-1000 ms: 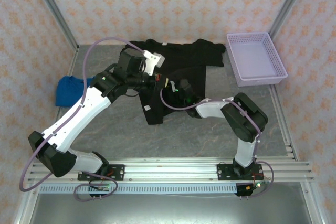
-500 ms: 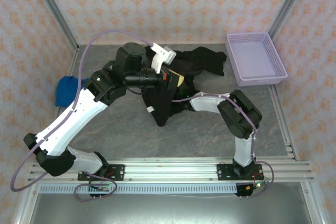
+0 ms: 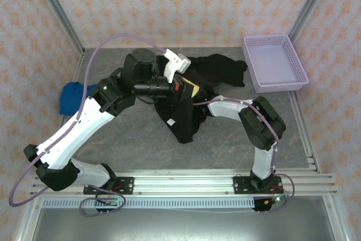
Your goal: Fold the inside-out t-shirt
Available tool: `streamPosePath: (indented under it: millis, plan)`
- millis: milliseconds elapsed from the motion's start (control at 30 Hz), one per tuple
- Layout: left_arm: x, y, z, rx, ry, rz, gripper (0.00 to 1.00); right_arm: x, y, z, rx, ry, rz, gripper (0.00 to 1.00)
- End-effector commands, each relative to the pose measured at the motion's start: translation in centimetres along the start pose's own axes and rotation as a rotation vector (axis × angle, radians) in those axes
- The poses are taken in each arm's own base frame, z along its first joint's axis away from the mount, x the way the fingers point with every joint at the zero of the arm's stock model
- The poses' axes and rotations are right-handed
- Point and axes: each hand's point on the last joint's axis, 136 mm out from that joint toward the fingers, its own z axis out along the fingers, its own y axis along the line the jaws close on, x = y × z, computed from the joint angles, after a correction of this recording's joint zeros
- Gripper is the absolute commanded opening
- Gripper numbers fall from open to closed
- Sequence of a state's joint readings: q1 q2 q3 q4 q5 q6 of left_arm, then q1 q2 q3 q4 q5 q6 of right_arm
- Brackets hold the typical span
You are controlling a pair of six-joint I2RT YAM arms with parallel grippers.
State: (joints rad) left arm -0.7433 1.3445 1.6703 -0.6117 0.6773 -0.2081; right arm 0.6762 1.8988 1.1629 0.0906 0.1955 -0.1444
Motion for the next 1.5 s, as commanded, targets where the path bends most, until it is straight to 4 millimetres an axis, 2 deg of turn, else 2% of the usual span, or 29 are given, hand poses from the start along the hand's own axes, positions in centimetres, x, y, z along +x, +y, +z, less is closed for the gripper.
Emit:
streamPosePath:
  millis: [0,233,333,600,667,800,900,1033,1133,1200,1300,1467]
  plan:
    - [-4.4,-4.8,-2.6,0.13,-0.129,0.126,0.0,-0.3,0.4,1.6,0.033,0.076,-0.068,0.57]
    - [-6.1,-6.3,-5.1,0.119,-0.204,0.194,0.0,-1.1,0.7,4.6,0.071,0.158,-0.111,0.72]
    - [-6.6,-6.0,-6.1,0.069,-0.232,0.211,0.0,-0.7,0.4,5.8,0.09,0.205,-0.138,0.75]
    - [-7.6,-3.1,-7.7,-0.144,-0.289,0.224,0.0,2.1,-0.9,6.9,0.058,0.319,-0.134,0.86]
    - [-7.9,-2.6,-8.2,-0.188,-0.308,0.226,0.0,3.1,-1.0,7.1,0.056,0.361,-0.166,0.88]
    - [-8.5,-0.2,-9.3,-0.328,-0.353,0.2,0.0,5.8,-0.7,7.3,0.031,0.461,-0.222,0.89]
    - [-8.9,1.5,-10.6,-0.437,-0.402,0.171,0.0,7.9,0.0,7.1,-0.018,0.53,-0.239,0.79]
    - [-9.5,4.3,-13.3,-0.584,-0.479,0.104,0.0,9.9,1.0,6.5,-0.092,0.594,-0.241,0.53]
    - [-9.5,6.6,-15.1,-0.686,-0.523,0.046,0.0,10.3,1.1,6.3,-0.104,0.608,-0.248,0.34]
    - [-9.1,8.4,-15.9,-0.757,-0.531,0.014,0.0,9.6,1.1,6.0,-0.108,0.595,-0.248,0.2]
    - [-8.0,11.6,-17.0,-0.875,-0.53,-0.034,0.0,7.2,0.9,4.8,-0.117,0.529,-0.222,0.02]
    - [-5.8,18.4,-18.6,-1.075,-0.481,-0.136,0.0,2.6,0.7,1.1,-0.166,0.37,-0.166,0.0]
